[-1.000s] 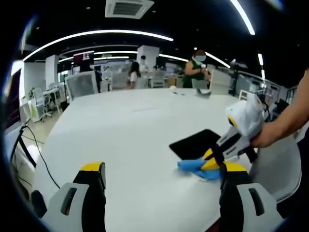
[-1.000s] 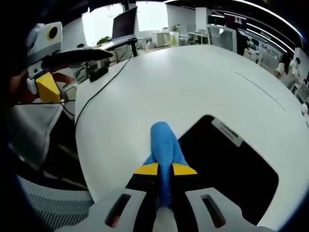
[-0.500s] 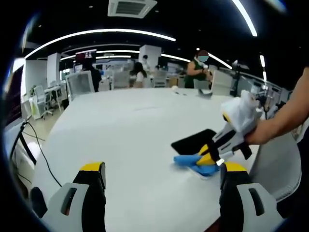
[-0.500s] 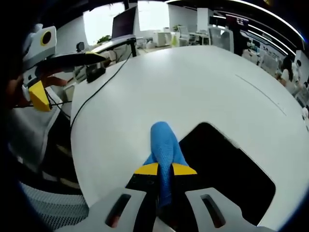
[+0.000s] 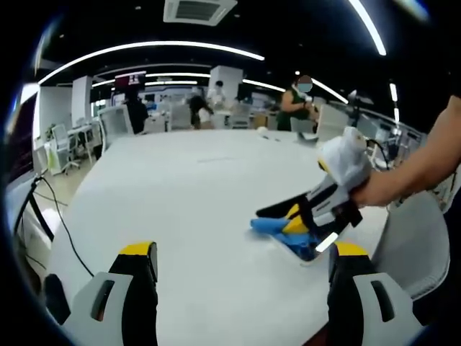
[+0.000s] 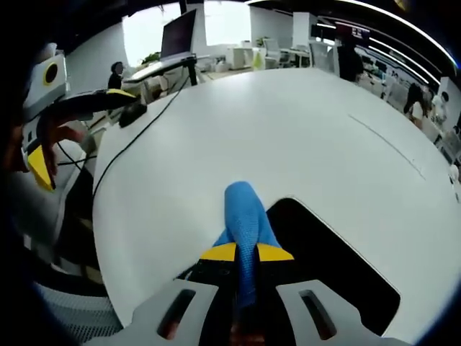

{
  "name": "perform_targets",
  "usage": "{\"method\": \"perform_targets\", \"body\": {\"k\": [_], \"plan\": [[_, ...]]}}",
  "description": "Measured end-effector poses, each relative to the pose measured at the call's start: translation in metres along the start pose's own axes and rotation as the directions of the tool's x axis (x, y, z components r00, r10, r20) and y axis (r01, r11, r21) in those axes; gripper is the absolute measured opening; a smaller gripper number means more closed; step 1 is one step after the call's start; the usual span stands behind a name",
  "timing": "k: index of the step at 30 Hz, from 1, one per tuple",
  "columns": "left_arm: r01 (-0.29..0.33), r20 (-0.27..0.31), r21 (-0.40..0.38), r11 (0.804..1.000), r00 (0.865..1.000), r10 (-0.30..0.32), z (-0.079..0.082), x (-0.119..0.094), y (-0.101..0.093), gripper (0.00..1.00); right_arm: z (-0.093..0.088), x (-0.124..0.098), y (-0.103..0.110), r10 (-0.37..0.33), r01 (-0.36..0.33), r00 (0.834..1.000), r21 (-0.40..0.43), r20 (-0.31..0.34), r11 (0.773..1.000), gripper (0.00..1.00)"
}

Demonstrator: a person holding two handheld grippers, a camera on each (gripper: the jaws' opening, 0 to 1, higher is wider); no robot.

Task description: Wipe the mirror surface with the cleaning cloth until all visible marks leave the cleaned area.

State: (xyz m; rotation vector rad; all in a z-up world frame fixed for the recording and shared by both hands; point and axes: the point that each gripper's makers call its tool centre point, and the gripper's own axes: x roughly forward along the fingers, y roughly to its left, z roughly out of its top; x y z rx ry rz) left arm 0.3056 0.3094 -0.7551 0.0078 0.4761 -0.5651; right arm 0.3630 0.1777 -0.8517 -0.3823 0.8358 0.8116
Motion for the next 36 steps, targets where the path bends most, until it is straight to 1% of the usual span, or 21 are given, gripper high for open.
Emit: {"method": "perform_targets", "body": {"k": [6,18,28,36], "plan": [[-0.002,0.000,-0.009,1.000,1.000,0.002,-0.002,-0.001,0.001,1.00,0.006,0.005,-0.009,-0.004,0.004,1.000,-0.016,-0.005,1.000,0.03],[0.009,-0.013,-0.012,1.000,1.000,-0.009,-0.007,0.003,0.002,1.00,0.016,0.015,-0.029,-0.015,0.015,1.000,0.000,0.005,1.000,0.03],[0.010,-0.016,-0.020,1.000,1.000,-0.010,-0.010,0.004,0.001,1.00,0.024,0.020,-0.040,-0.022,0.022,1.000,-0.010,0.015,1.000,0.03],[0.001,-0.017,-0.027,1.000,1.000,-0.002,-0.012,0.002,0.002,1.00,0.026,0.021,-0.041,-0.017,0.018,1.000,-0.020,0.024,1.000,0.03]]}}
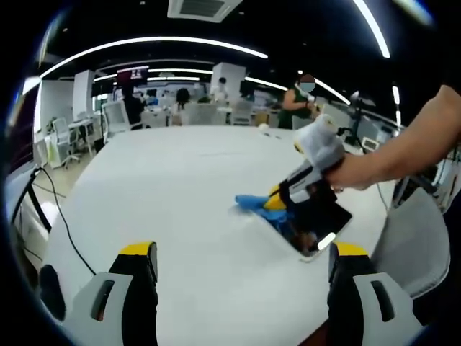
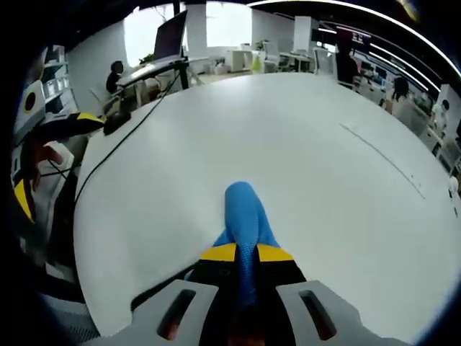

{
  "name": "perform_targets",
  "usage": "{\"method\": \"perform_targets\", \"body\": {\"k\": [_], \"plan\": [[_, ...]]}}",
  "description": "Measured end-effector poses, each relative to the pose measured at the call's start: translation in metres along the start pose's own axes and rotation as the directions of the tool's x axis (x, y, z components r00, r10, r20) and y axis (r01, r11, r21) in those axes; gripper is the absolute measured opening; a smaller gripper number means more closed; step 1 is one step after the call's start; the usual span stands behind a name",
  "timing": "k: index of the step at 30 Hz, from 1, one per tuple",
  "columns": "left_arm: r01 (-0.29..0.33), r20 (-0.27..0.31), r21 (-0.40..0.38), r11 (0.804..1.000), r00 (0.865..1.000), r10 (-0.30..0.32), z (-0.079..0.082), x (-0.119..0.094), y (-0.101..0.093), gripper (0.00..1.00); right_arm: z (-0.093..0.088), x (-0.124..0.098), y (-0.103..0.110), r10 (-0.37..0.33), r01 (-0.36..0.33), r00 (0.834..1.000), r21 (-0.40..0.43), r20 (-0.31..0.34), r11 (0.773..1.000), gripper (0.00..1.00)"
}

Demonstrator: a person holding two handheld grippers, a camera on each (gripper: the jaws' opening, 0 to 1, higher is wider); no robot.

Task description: Wipe the mirror surface with the cleaning cloth until all visible marks leave the cleaned area.

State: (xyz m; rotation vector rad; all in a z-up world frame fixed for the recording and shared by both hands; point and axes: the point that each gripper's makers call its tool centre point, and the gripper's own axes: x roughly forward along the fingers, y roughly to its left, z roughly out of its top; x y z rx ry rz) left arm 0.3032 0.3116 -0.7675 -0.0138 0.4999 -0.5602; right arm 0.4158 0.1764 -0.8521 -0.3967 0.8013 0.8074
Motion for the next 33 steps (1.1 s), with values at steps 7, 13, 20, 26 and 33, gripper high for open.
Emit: {"method": "perform_targets", "body": {"k": [7,13,20,26,33], "plan": [[-0.003,0.004,0.001,1.000,1.000,0.003,0.0013,-0.0007,0.0002,1.00,0.0002,0.0028,-0.0032,0.009,-0.008,1.000,-0.010,0.012,1.000,0.03],[-0.006,0.003,0.003,1.000,1.000,0.006,0.0021,-0.0019,-0.0017,1.00,-0.0002,0.0030,-0.0035,0.018,-0.018,1.000,-0.011,0.014,1.000,0.03],[-0.007,0.003,0.005,1.000,1.000,0.007,0.0029,-0.0033,-0.0026,1.00,-0.0007,0.0018,-0.0020,0.019,-0.018,1.000,-0.037,0.017,0.999,0.03],[-0.011,0.001,0.007,1.000,1.000,0.011,0.0029,-0.0062,-0.0010,1.00,-0.0009,0.0009,-0.0026,0.021,-0.021,1.000,-0.055,0.014,0.998,0.03],[-0.014,0.004,0.007,1.000,1.000,0.014,0.0034,-0.0078,0.0025,1.00,-0.0011,0.0001,-0.0036,0.026,-0.025,1.000,-0.051,0.009,0.998,0.03]]}}
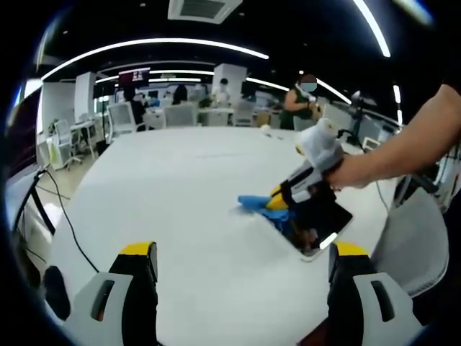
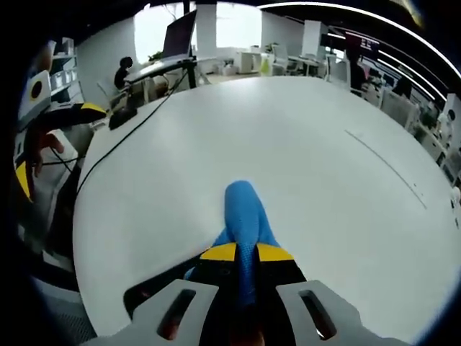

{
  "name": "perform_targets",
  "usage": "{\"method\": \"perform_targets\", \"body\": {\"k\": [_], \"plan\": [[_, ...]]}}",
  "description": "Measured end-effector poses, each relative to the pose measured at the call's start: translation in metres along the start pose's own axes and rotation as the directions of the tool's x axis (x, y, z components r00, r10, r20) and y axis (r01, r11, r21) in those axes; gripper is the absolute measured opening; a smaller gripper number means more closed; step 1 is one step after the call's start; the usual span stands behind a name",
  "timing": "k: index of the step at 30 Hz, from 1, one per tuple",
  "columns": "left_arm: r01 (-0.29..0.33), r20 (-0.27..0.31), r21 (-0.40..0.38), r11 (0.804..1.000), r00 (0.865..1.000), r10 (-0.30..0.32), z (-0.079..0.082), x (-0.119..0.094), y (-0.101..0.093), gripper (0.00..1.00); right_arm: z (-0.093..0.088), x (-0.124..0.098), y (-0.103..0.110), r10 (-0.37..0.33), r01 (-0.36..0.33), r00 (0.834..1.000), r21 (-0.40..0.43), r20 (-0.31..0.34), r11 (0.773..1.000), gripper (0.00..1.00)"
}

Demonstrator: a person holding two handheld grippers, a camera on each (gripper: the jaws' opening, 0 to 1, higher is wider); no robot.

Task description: Wipe the mirror surface with the cleaning cloth until all visible marks leave the cleaned area.

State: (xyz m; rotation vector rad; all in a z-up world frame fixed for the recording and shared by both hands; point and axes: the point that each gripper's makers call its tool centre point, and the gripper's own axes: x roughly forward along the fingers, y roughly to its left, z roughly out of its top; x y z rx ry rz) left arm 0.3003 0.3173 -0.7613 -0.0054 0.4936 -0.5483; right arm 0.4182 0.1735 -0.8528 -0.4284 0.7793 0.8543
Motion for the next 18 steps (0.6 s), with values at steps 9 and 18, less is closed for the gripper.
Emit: {"method": "perform_targets", "body": {"k": [9,18], "plan": [[0.000,0.000,0.001,1.000,1.000,0.000,0.0004,0.0001,0.0021,1.00,-0.0042,-0.0032,-0.0028,-0.004,0.004,1.000,0.007,-0.012,1.000,0.03],[0.005,0.000,0.002,1.000,1.000,-0.005,0.0001,0.0023,0.0030,1.00,-0.0062,-0.0047,-0.0058,-0.007,0.007,1.000,0.001,-0.018,1.000,0.03]]}}
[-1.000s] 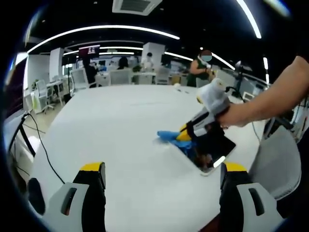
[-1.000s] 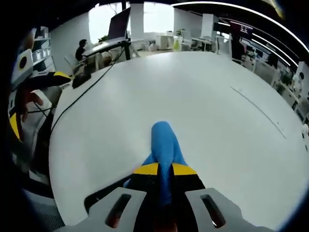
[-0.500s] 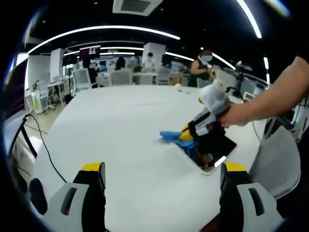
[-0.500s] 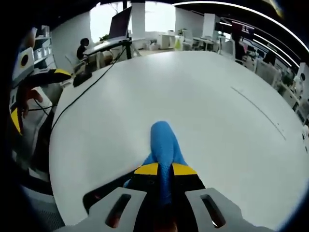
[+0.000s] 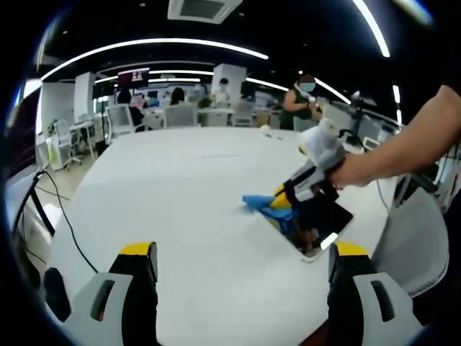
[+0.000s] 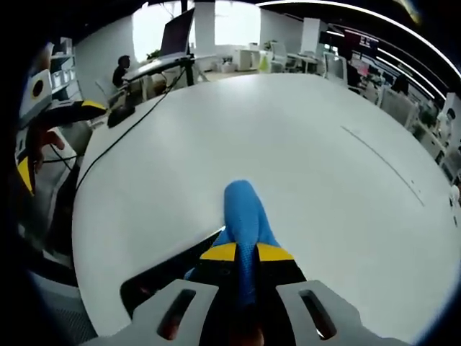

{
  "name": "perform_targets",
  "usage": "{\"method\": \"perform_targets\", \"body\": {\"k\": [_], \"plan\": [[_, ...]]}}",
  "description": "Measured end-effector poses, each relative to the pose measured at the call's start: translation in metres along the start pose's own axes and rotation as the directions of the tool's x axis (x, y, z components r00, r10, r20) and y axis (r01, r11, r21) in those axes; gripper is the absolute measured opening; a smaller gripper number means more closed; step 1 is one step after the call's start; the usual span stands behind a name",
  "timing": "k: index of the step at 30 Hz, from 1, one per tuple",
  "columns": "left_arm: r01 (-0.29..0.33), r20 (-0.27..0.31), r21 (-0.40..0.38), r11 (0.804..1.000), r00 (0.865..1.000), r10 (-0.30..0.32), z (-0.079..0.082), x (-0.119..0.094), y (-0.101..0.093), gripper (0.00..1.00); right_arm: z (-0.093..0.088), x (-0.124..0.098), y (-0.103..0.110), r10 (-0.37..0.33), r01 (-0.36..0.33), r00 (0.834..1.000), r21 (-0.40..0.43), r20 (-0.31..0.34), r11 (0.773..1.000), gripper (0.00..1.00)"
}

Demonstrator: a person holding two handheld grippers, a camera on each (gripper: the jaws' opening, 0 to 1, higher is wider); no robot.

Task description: Wipe the mirror surface with the cleaning cloth until all visible marks leave the cleaned area.

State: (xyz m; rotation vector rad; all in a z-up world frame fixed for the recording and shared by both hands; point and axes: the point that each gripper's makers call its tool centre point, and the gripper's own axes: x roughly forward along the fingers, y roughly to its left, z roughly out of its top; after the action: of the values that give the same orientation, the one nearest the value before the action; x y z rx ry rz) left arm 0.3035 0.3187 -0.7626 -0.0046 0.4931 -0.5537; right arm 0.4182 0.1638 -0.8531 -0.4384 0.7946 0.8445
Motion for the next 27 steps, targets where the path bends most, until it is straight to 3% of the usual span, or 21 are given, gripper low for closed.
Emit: {"method": "perform_targets", "body": {"k": [27], "plan": [[0.000,0.003,0.003,1.000,1.000,0.000,0.004,0.001,0.000,1.00,-0.016,-0.011,-0.018,-0.027,0.027,0.999,0.017,-0.021,0.999,0.03]]}}
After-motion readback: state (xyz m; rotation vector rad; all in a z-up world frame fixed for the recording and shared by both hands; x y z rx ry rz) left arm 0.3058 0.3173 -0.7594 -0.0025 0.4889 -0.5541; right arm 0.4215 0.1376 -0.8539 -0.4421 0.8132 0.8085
